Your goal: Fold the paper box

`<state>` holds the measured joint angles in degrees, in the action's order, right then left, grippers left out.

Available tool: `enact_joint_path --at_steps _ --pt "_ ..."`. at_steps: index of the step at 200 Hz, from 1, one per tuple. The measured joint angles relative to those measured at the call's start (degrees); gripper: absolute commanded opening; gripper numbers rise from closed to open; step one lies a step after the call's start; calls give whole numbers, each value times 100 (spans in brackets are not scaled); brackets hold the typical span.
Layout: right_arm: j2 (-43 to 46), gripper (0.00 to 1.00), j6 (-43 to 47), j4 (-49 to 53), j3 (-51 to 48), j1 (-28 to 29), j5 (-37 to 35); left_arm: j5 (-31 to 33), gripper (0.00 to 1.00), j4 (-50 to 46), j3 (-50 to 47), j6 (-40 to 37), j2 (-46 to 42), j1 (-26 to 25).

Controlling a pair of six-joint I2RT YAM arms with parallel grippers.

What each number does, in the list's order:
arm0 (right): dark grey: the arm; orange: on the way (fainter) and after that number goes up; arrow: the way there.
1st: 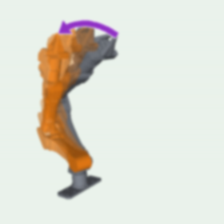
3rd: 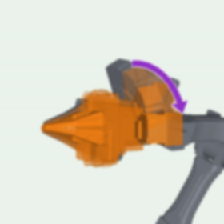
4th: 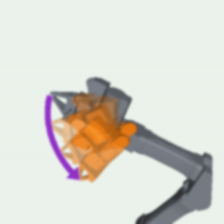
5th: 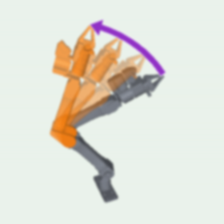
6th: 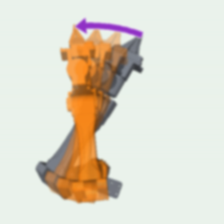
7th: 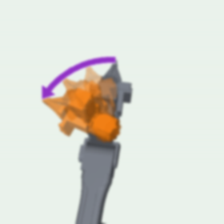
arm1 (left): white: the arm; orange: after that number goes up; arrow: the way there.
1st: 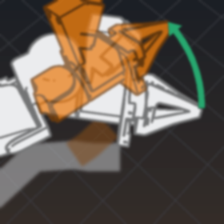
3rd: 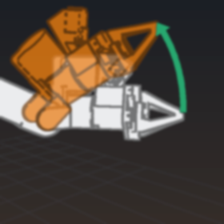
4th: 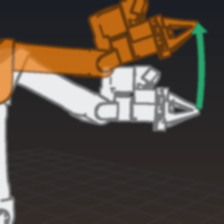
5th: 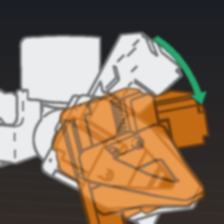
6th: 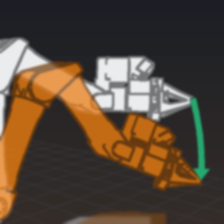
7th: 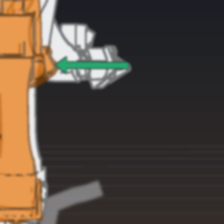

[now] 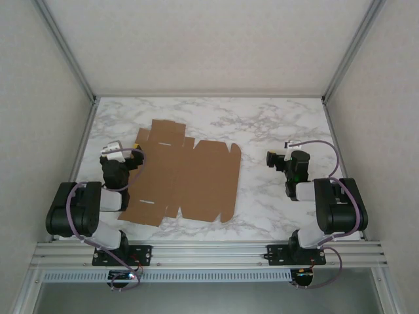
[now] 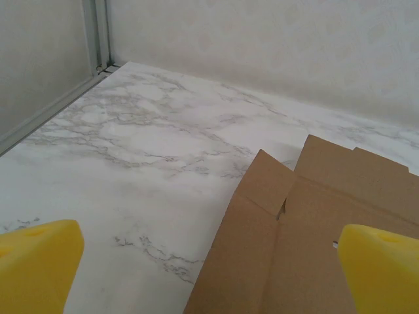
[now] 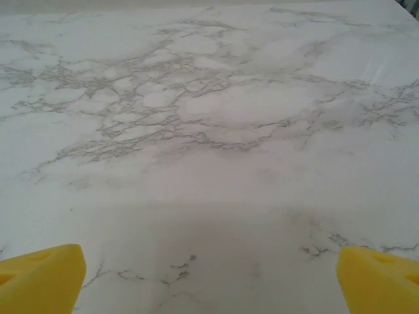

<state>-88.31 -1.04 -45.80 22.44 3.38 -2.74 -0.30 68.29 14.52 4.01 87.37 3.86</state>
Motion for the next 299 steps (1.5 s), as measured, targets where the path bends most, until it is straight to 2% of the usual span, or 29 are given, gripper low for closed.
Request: enact_joint_path --at_steps 107,128,140,156,182,208,227,240,254,269,289,299 --pt "0 99 0 0 0 0 0 0 99 0 0 0 -2 0" --pt "33 99 44 111 20 2 129 96 99 -505 39 -42 -387 -52" --pt "264 99 114 654 151 55 146 334 99 -844 131 -142 -800 -256" --pt "940 99 238 1340 400 361 -15 651 99 -1165 278 -321 -1617 -780" --pt "2262 99 297 2262 1213 1473 -234 680 99 -1801 874 -509 -2763 -1722" --pt "2747 99 28 3713 2870 2546 -669 761 99 -3252 2050 -374 -3307 -2767" --pt "2758 99 -291 5095 4280 2793 -662 1078 99 -4793 3071 70 -3436 -3362" --pt "2651 99 -487 5777 5064 2728 -485 1408 99 -5799 3648 518 -3440 -3416" --pt "2527 98 -704 6144 5442 2588 -149 1875 100 -6640 3958 1204 -3429 -3392" --pt "2175 97 -986 6476 5683 2474 87 1987 100 -7184 3834 1869 -3464 -3324" --pt "1174 99 -1241 6743 5947 2474 374 1698 99 -7464 2983 2699 -3716 -3311" --pt "533 92 -1335 6828 5965 2540 400 1526 100 -7652 2568 3045 -3812 -3311"
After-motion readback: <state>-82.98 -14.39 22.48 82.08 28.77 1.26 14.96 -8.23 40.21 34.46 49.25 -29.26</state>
